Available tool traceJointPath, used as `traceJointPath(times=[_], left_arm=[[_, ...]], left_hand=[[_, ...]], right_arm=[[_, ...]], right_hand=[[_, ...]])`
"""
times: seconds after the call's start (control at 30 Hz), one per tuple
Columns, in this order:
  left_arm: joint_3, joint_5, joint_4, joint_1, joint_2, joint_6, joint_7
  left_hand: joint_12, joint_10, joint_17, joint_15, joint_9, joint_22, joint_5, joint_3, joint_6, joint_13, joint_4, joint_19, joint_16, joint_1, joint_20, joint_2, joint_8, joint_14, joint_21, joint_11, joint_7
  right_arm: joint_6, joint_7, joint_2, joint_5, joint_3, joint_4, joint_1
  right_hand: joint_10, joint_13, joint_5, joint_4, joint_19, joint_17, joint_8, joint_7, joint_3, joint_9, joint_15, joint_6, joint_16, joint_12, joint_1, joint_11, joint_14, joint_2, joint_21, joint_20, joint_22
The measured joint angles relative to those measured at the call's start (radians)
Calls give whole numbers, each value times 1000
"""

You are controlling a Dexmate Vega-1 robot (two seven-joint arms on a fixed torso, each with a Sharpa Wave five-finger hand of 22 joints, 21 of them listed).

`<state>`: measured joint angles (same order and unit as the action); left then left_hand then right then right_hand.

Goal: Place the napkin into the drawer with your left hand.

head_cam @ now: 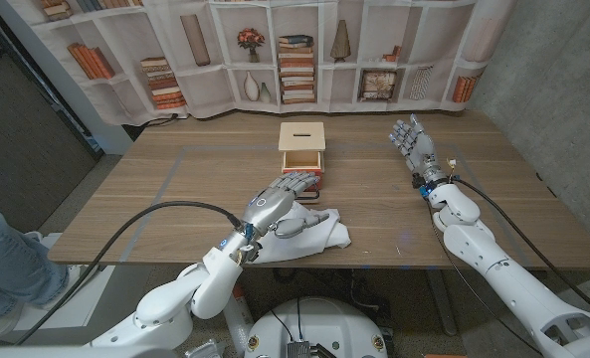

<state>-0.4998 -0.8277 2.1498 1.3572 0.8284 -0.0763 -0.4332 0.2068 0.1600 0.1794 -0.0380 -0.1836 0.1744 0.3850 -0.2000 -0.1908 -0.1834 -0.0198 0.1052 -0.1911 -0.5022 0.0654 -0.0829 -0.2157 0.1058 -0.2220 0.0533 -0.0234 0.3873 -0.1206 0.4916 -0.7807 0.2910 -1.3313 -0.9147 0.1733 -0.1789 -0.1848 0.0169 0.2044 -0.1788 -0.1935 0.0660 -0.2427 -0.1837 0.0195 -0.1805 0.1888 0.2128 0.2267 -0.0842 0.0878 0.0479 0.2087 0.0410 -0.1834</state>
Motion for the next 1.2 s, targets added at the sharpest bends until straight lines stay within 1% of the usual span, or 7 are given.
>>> traceJointPath(times=[0.1,0.23,0.3,0.37,0.6,0.87,1.2], left_arm=[[-8,-12,8,0,2,-19,8],[-20,-29,16,-1,4,-42,19],[-27,-41,20,-4,4,-58,27],[-34,-49,23,-5,4,-68,33],[-62,-90,35,-14,2,-119,62],[-92,-136,46,-22,-9,-175,102],[-125,-187,58,-28,-17,-232,145]], left_hand=[[0,-1,0,0,0,0,4,2,1,0,-4,3,0,-4,17,-4,0,0,-1,-1,-1],[-4,-5,0,0,0,2,4,2,7,0,-12,11,0,-15,25,-7,7,0,-1,-5,-7],[-4,-5,0,0,0,5,4,2,12,0,-12,12,0,-17,37,-9,7,0,-1,-5,-12],[-4,-9,0,0,0,5,7,2,15,0,-12,12,0,-21,37,-13,7,0,-1,-9,-15],[-8,-16,0,0,0,5,7,2,18,0,-21,22,0,-30,46,-12,7,0,-1,-5,-18],[-14,-51,5,-2,-5,5,11,-1,52,-5,-31,10,0,-51,53,-17,24,-16,4,6,-30],[-18,-56,5,2,-5,5,15,3,57,-5,-36,16,0,-60,62,-16,23,-19,4,6,-25]], right_arm=[[0,-3,-1,-2,0,4,2],[0,-6,-4,-3,0,10,5],[0,-9,-6,-4,0,14,5],[0,-10,-7,-5,0,16,6],[5,-16,-12,-11,-1,25,6],[8,-21,-14,-18,-4,31,4],[10,-24,-13,-20,-7,28,-2]], right_hand=[[0,0,0,0,0,0,0,0,0,0,0,0,0,0,0,0,0,0,0,0,0],[0,0,0,0,0,0,0,0,0,0,0,0,0,0,0,0,0,0,0,0,0],[0,0,0,0,0,0,0,0,0,0,0,0,0,0,0,0,0,0,0,0,0],[0,0,0,0,0,0,0,0,0,0,0,0,0,0,0,0,0,0,0,0,0],[0,0,0,0,0,0,0,0,0,0,4,0,0,0,0,0,4,0,0,0,0],[0,0,0,3,0,0,0,-5,3,0,4,-5,0,0,0,0,4,0,0,0,0],[0,0,0,3,0,0,0,-5,3,0,4,-5,0,0,0,0,4,0,0,0,0]])
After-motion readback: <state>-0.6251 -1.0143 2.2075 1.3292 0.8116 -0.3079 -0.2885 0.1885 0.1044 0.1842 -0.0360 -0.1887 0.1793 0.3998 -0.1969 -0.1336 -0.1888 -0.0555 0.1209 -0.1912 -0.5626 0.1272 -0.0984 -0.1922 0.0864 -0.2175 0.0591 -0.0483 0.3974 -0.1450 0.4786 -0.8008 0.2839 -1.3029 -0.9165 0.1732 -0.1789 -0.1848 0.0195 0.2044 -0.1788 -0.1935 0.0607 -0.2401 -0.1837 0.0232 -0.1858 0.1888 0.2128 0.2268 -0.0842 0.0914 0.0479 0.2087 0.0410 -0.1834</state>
